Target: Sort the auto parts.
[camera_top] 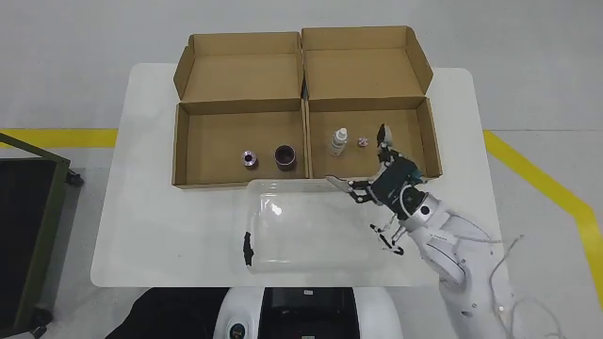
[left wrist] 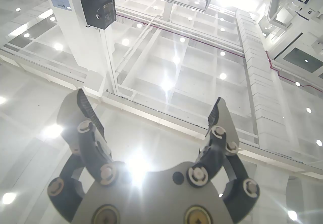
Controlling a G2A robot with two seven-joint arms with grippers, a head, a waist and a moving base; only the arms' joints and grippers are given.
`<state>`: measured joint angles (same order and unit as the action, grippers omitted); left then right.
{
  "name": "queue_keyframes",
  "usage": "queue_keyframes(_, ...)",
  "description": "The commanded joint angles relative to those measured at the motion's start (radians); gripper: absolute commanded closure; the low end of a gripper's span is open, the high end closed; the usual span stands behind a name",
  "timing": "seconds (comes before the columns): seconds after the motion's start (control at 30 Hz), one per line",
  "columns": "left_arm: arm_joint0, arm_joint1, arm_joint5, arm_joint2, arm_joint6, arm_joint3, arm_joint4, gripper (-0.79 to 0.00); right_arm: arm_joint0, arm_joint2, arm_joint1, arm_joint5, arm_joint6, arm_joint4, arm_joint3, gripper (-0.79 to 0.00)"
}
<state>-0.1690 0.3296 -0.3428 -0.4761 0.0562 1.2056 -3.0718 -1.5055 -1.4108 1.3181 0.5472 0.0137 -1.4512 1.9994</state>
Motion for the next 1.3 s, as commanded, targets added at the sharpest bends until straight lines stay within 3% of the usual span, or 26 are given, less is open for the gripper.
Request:
queue_keyframes(0.0,0.0,0.0,0.0,0.0,0.0,0.0,0.0,-0.785,-0.039,-0.039,-0.005,-0.01,0.063,-0.009,-0.006,-0.785)
queue_keyframes(0.3,0.0,0.0,0.0,0.0,0.0,0.0,0.0,-0.785,-0.18,-0.223,-0.029,-0.007,0.276,-0.042,-0.005,-0.785)
queue_keyframes(0.67,0.0,0.0,0.0,0.0,0.0,0.0,0.0,-0.785,-0.288,-0.374,-0.042,-0.035,0.353,0.016,-0.023,-0.785)
queue_keyframes(1.27,0.0,0.0,0.0,0.0,0.0,0.0,0.0,-0.784,-0.309,-0.393,-0.045,-0.034,0.368,0.024,-0.028,-0.785)
